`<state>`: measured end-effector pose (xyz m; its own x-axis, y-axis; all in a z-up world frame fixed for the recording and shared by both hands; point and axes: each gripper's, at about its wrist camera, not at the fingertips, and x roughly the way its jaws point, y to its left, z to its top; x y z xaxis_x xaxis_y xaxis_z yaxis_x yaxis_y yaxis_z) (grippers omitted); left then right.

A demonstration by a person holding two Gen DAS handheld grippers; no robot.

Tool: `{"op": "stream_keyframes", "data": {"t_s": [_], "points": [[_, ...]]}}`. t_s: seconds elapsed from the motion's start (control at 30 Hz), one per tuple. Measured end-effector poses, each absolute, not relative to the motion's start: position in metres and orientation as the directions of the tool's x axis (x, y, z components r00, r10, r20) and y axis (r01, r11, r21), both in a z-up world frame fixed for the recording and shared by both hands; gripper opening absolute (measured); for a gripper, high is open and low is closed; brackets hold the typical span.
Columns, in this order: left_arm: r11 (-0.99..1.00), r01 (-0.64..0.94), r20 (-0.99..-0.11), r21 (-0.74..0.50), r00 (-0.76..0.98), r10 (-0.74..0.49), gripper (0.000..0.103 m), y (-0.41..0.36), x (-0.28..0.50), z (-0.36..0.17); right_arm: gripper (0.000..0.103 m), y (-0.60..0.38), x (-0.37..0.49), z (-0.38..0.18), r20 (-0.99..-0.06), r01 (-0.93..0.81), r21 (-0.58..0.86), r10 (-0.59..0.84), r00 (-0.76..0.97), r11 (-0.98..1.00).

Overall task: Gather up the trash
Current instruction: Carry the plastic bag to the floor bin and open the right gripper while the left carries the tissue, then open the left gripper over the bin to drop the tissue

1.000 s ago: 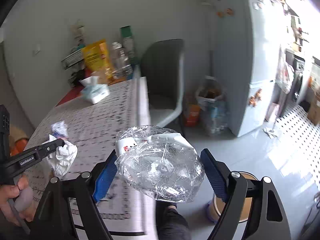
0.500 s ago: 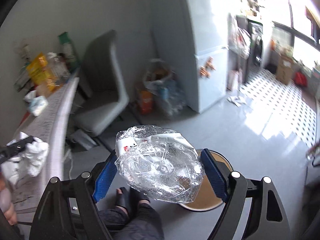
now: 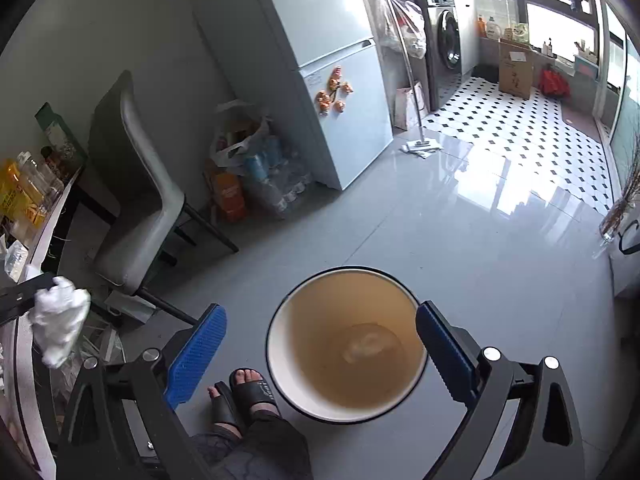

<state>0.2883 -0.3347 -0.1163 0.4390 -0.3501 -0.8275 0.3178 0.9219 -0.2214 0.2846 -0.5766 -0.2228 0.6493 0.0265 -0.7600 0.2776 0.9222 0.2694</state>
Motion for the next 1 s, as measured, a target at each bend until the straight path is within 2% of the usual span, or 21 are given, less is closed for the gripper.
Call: {"op": "stream_keyframes", "data": {"t_s": [0.33,0.37,0.4,0.47,0.57,0.77,1.0], "points": [[0.869,0.405,-0.883,-0.286,0.242,-0.403,0.013,-0.43,0.325,-0.174,0.094,-0.632,0.231,-0.22,-0.765,0.42,0.266,-0.075,0.639,0.868],[0.85,0.413,-0.878,-0.329,0.199,-0.436,0.021,-0.436,0.328,-0.179,0.094,-0.635,0.228,-0.221,-0.767,0.429,0.264,-0.081,0.636,0.864],[0.839,0.415,-0.874,-0.352,0.177,-0.454,0.045,-0.438,0.328,-0.181,0.094,-0.637,0.227,-0.221,-0.768,0.432,0.26,-0.086,0.634,0.863],[0.842,0.404,-0.86,-0.358,0.208,-0.466,0.075,-0.435,0.33,-0.175,0.094,-0.641,0.223,-0.22,-0.769,0.437,0.257,-0.091,0.633,0.862],[0.845,0.39,-0.831,-0.365,0.272,-0.485,0.087,-0.423,0.329,-0.156,0.094,-0.638,0.222,-0.216,-0.761,0.432,0.267,-0.087,0.643,0.861],[0.878,0.373,-0.817,-0.302,0.374,-0.44,0.091,-0.394,0.317,-0.118,0.095,-0.62,0.224,-0.206,-0.748,0.4,0.289,-0.056,0.661,0.87],[0.896,0.35,-0.784,-0.272,0.459,-0.418,0.091,-0.334,0.285,-0.079,0.095,-0.585,0.224,-0.174,-0.723,0.332,0.283,-0.027,0.69,0.9]]}}
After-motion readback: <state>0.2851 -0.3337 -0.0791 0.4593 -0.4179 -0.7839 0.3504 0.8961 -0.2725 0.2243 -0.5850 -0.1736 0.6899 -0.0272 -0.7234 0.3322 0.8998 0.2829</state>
